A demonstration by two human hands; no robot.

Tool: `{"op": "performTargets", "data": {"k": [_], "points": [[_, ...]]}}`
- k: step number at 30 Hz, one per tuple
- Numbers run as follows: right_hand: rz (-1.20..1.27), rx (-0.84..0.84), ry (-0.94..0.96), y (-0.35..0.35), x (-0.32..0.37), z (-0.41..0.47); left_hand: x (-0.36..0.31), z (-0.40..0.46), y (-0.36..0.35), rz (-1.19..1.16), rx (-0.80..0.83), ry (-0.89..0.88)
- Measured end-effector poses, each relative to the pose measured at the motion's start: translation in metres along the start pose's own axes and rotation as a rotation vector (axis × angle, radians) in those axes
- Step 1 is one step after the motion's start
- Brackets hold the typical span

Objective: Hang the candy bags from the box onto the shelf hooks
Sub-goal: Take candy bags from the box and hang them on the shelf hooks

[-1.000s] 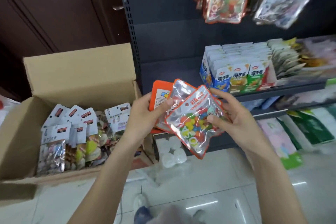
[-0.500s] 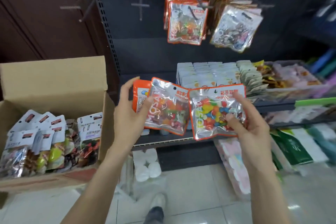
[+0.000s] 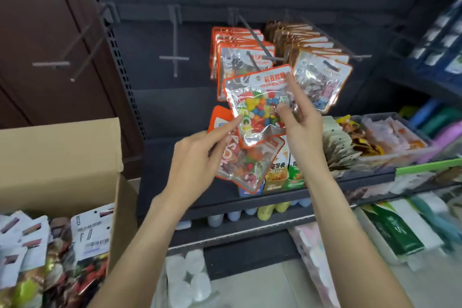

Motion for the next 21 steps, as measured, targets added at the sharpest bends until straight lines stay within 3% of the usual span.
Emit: {"op": "performTargets", "data": {"k": [10, 21], "points": [[-0.29, -0.155, 0.1, -0.004, -0.01, 0.028, 0.037, 0.021, -0.021, -0.046, 0.114, -0.026], [-0.546, -0.287, 0.252, -0.003, -0.01, 0.032, 0.052, 0.03, -0.032, -0.11, 0.105, -0.006]]}}
Point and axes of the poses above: each hand's wrist, its own z-axis towards the middle knuckle, its own y-axis out of the back of the hand, x = y × z, the point moved 4 cm from there along z, towards the middle knuckle, and after that the axes turned 12 degrees about -y, right-handed, at the moved point
